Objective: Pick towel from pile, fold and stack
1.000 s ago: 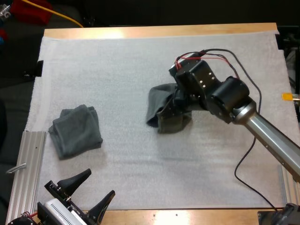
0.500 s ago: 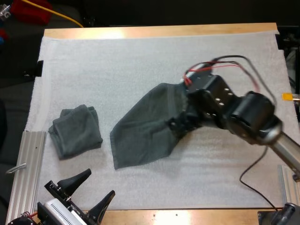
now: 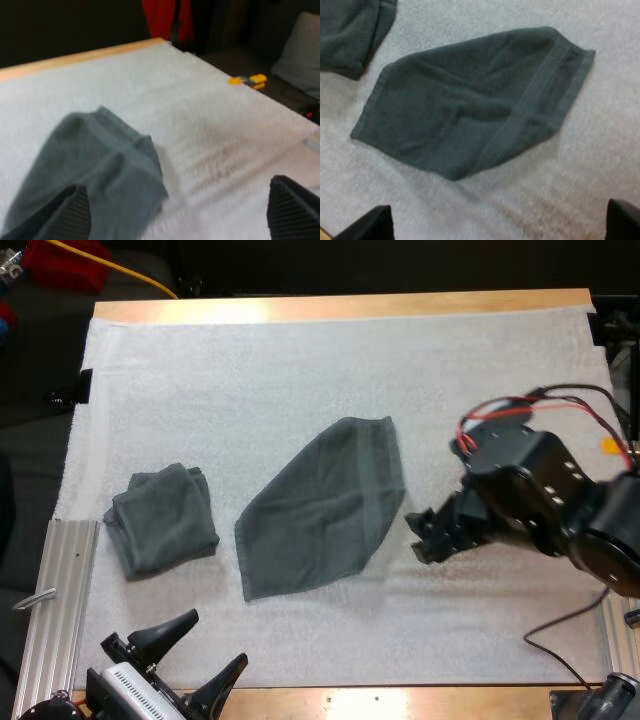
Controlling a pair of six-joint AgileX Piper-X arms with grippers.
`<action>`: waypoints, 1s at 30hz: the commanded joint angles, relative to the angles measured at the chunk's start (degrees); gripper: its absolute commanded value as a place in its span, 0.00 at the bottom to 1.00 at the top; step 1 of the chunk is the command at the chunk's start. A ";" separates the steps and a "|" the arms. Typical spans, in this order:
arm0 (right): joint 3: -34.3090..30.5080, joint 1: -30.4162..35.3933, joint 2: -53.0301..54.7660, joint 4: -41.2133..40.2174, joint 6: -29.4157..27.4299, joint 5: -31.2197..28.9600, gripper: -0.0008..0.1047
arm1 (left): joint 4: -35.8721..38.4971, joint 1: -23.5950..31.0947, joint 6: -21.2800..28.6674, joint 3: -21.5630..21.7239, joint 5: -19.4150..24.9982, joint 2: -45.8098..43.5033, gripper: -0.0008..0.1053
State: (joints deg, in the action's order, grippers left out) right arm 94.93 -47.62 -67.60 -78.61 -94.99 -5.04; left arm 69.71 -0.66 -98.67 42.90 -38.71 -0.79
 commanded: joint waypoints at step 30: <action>-32.12 0.11 18.29 19.96 20.05 4.05 0.76 | 6.14 -0.21 -0.48 0.32 0.17 7.81 0.67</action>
State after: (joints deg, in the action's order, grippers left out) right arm 62.93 -47.62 -49.85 -59.31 -75.31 -1.75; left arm 76.21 -0.66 -98.67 42.90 -38.09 6.88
